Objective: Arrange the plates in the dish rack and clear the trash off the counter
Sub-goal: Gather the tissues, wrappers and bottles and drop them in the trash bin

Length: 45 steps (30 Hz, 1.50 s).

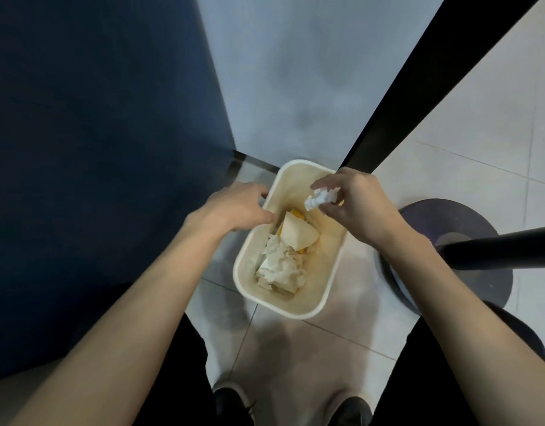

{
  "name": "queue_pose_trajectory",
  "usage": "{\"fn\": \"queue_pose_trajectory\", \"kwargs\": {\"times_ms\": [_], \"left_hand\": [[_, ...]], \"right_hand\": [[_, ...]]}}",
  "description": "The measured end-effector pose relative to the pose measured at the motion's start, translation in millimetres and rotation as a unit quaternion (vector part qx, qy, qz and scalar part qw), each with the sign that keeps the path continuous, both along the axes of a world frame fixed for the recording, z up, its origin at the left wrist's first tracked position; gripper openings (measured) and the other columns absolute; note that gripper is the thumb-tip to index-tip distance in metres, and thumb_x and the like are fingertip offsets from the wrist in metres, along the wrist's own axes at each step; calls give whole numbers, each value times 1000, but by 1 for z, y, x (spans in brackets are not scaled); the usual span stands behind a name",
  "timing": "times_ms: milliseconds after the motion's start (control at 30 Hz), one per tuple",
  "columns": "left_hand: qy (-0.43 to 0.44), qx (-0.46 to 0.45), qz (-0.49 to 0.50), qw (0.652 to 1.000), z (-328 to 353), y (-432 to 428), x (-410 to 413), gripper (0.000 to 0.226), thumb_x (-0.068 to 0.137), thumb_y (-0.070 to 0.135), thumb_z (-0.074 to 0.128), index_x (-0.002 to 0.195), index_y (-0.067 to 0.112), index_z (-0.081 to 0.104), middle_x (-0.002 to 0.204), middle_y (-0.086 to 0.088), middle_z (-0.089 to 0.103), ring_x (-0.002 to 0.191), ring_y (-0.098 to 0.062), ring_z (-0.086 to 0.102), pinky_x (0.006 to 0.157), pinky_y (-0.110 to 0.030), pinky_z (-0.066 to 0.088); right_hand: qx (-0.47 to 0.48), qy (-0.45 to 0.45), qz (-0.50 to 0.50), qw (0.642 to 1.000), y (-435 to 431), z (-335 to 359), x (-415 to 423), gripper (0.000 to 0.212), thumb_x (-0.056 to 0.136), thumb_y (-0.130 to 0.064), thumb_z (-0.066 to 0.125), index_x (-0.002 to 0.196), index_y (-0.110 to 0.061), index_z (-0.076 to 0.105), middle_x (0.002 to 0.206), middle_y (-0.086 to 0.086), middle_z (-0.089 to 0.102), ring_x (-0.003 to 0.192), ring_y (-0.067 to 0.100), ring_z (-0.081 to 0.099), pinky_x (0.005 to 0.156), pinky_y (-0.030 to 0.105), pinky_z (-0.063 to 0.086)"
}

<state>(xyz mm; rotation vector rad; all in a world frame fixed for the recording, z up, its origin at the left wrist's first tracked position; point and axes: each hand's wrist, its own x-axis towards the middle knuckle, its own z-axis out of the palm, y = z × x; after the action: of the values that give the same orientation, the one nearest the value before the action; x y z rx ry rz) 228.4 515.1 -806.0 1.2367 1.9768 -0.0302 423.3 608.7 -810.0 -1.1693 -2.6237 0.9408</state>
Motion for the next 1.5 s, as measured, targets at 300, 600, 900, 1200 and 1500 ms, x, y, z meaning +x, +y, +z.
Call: {"fn": "queue_pose_trajectory", "kwargs": {"times_ms": [300, 600, 900, 1200, 1500], "left_hand": [[-2, -25, -6, 1000, -4, -2, -4, 43, 94, 41, 59, 135, 29, 52, 114, 3, 64, 95, -18, 65, 90, -44, 53], [6, 269, 74, 960, 10, 2, 3, 11, 94, 22, 58, 90, 26, 67, 67, 3, 61, 67, -17, 59, 69, -43, 55], [-67, 248, -11, 966, 13, 7, 26, 10, 94, 23, 62, 89, 26, 71, 67, 4, 63, 59, -7, 53, 65, -36, 51], [-115, 162, 104, 975, 5, -39, 56, 16, 90, 18, 60, 89, 30, 69, 74, 11, 66, 68, -11, 63, 71, -35, 56], [-130, 55, 97, 985, 66, -169, 127, 24, 93, 16, 52, 111, 27, 62, 90, 7, 64, 75, -14, 59, 72, -34, 52]], "right_hand": [[-47, -144, 21, 988, -1, 2, -9, 64, 87, -17, 71, 145, -23, 46, 141, 4, 55, 119, 22, 57, 90, 23, 41], [-22, 27, -42, 999, 7, 10, 12, 10, 91, -13, 61, 87, -19, 68, 74, -2, 67, 70, 15, 66, 70, 31, 53], [-67, 16, -10, 998, -4, 10, 15, 7, 91, -17, 63, 85, -21, 61, 63, -4, 64, 62, 11, 63, 66, 32, 52], [-129, 1, -96, 987, -64, 7, 26, 9, 86, -16, 59, 83, -22, 66, 66, -5, 62, 61, 15, 56, 59, 30, 43], [-215, -34, -43, 975, -164, 66, 88, 13, 81, -3, 57, 84, -12, 66, 77, -5, 61, 68, 13, 53, 67, 28, 44]]}}
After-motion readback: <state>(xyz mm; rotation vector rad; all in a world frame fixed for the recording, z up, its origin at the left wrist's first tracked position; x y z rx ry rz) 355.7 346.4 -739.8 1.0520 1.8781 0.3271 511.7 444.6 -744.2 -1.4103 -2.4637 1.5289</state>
